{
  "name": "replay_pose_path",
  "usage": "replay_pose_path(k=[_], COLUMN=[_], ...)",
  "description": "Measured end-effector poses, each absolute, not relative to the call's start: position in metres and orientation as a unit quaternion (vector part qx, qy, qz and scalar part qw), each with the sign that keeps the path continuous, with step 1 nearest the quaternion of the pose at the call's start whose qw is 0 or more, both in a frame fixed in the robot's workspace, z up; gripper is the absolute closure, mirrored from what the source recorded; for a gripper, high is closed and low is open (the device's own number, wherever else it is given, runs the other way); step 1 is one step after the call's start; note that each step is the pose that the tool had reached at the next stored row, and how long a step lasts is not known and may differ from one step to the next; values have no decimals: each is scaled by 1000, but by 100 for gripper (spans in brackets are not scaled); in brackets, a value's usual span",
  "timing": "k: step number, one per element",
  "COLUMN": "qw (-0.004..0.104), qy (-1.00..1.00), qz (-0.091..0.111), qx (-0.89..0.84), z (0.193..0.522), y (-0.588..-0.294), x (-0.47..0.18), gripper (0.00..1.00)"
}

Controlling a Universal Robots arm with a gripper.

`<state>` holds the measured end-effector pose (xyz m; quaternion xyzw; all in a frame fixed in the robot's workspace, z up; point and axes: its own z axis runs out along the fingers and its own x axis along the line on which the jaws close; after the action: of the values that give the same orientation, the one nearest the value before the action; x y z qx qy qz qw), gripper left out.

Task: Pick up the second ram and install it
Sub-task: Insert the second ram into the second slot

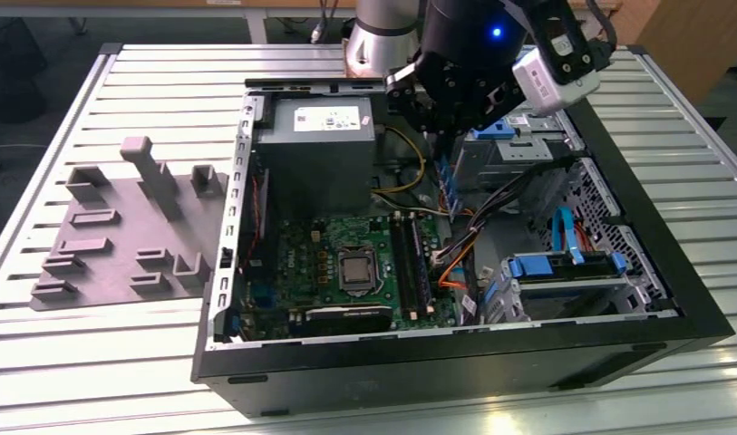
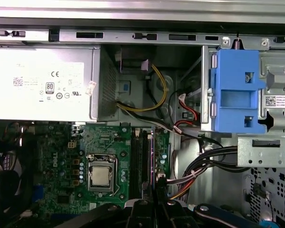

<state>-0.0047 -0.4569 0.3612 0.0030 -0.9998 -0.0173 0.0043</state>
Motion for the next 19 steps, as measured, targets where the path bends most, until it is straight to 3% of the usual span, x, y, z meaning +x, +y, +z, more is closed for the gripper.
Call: replay_pose_path(k=[19], qw=[6], qy=[-1000], qz=[-17], qx=[3], z=[333], y=[-457], x=[-12], gripper=[86])
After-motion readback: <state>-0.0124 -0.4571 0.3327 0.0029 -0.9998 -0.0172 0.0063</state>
